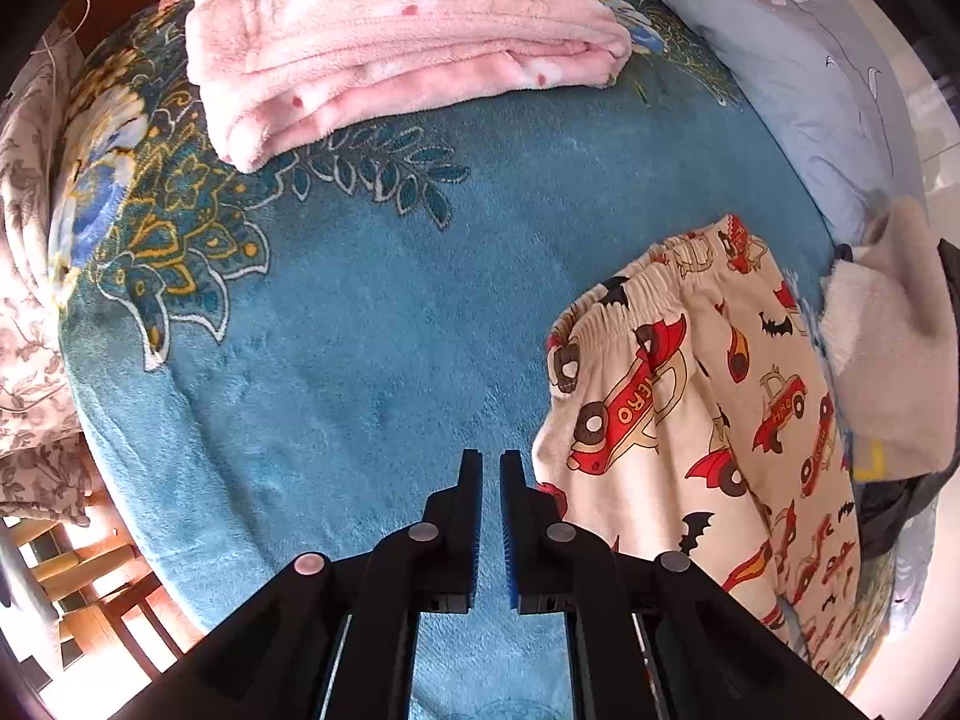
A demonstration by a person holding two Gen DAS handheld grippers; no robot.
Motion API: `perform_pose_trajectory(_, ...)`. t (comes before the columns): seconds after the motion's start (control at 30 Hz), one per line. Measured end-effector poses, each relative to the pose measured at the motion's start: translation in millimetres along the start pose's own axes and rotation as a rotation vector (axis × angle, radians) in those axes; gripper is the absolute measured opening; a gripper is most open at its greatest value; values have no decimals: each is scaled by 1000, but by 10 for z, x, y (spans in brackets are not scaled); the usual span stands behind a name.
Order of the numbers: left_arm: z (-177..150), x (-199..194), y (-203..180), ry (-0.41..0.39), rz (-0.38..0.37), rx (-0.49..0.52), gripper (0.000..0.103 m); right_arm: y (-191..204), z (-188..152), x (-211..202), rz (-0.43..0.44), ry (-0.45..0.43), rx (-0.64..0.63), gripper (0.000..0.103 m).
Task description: Fold clothes
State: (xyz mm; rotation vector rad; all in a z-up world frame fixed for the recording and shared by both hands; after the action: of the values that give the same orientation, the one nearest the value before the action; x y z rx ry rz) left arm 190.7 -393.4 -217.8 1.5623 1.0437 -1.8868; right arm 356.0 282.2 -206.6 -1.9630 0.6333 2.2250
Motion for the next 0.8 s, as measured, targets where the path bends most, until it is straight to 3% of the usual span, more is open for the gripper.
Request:
perform_pose_trajectory(0.03,-10,21,-15,3,-3,-2,23,-21,-6,-38,-9,-12,-7,33)
perform_pose_trajectory(0.07,-18,38,-47,5,-11,0,32,-56,-25,-78,-13,-28,-9,37)
perform_pose_trajectory(0.13,-36,70,-118,8,-30,8,37,-157,-101,-147,-16,-57,5,45)
perform_pose_trajectory(0.27,-70,133,-260,14,-68,24,46,-324,-450,-22,48,-35,118,45)
perform_pose_trajectory(0.43,-57,278,-331,2,43,84,46,-230,-648,262,166,-31,213,45)
perform_pose_trajectory(0.67,-58,324,-237,-1,41,35,46,-114,-453,434,101,-69,245,46)
perform_pose_trajectory(0.7,-60,326,-227,-2,40,33,46,-89,-424,425,98,-82,246,42)
perform_pose_trajectory(0.73,-64,327,-226,-4,36,31,46,-64,-395,417,96,-95,246,29)
perform_pose_trajectory(0.8,-67,330,-222,-5,28,24,46,-62,-373,413,91,-96,285,17)
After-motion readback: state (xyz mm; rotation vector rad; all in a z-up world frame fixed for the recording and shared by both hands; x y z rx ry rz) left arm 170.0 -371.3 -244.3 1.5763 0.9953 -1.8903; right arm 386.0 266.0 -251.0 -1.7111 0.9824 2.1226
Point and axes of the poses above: each gripper's, at about its wrist camera, not at the fingertips, and x roughly the way its jaws point, y to its left, z to its top, the point moved 7 cm from there along x, roughly the way its jaws point, and after that the axes turned 14 degrees about -x, right-handed, at the moved point
